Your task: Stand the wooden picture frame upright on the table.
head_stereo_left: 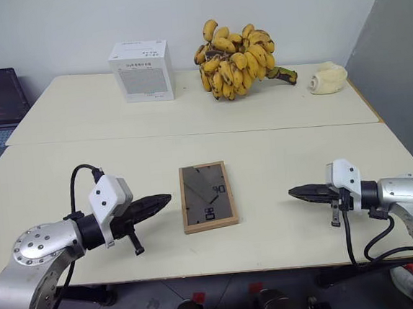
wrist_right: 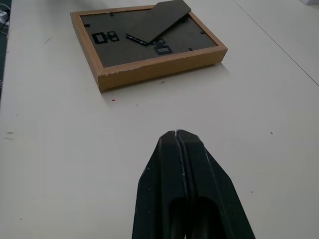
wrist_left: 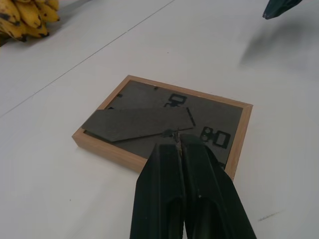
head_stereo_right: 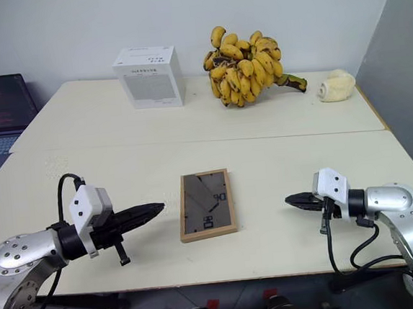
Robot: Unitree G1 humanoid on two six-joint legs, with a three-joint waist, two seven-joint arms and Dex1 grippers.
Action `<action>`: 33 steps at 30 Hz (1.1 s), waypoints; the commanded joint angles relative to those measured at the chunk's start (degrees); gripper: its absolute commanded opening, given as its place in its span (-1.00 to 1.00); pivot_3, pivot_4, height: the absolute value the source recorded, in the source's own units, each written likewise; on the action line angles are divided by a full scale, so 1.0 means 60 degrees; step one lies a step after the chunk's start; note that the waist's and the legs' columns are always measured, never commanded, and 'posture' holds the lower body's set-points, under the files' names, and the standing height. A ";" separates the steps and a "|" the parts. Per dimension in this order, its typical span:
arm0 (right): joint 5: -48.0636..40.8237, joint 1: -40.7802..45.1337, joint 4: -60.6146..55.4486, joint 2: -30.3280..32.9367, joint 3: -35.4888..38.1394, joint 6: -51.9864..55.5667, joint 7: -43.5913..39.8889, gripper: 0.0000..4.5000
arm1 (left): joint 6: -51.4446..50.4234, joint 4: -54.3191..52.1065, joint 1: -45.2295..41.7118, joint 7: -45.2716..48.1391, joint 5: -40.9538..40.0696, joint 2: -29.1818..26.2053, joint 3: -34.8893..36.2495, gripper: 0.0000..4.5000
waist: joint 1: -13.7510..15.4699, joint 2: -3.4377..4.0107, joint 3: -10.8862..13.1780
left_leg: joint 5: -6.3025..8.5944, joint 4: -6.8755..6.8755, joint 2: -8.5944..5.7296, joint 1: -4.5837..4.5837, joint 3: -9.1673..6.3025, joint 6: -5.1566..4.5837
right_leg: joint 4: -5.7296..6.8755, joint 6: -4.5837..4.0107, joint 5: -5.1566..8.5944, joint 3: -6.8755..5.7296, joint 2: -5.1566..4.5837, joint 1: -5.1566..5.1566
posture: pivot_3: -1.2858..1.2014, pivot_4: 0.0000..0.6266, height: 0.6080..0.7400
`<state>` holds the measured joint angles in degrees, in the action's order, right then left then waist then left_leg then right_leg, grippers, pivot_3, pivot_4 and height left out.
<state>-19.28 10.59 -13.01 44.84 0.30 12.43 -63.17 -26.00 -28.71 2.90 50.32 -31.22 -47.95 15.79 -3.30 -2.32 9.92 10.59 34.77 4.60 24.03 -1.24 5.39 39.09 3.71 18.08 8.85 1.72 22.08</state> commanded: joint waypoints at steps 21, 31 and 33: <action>0.0113 0.0526 0.0278 -0.0372 0.0032 -0.0232 0.0536 -1.00 | -0.0489 0.1581 -0.0872 -0.2698 0.1960 0.0715 -0.0276 -0.98 | 0.0006 0.0006 0.0003 | 0.0000 0.0006 -0.0001 0.0002 -0.0012 0.0000 | 0.0005 0.0000 0.0000 -0.0013 0.0000 -0.0004 | 0.03 -0.52 1.00; 0.0107 0.0048 -0.0259 -0.0560 0.0167 0.0034 0.1347 -1.00 | -0.0736 0.3041 -0.2726 -0.2956 0.3046 0.1971 -0.2692 -0.98 | 0.0093 0.0007 0.0003 | 0.0000 0.0021 -0.0008 0.0015 -0.0023 0.0000 | 0.0007 -0.0030 -0.0025 -0.0022 0.0000 -0.0013 | 0.03 -0.52 1.00; 0.0146 -0.0029 -0.0328 -0.0590 0.0195 0.0039 0.1508 -1.00 | -0.0678 0.3241 -0.3081 -0.2773 0.3183 0.2189 -0.3213 -0.98 | 0.0094 0.0007 0.0003 | 0.0000 0.0019 -0.0007 0.0017 -0.0029 0.0000 | 0.0008 -0.0035 -0.0028 -0.0027 0.0000 -0.0012 | 0.03 -0.52 1.00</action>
<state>-18.64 10.56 -12.63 41.44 -0.07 12.77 -55.50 -31.03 -9.21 -13.02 32.37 -13.45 -35.66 -0.88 -2.74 -2.28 9.94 10.59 34.89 4.55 24.13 -1.43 5.39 39.14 3.50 17.91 8.68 1.72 22.01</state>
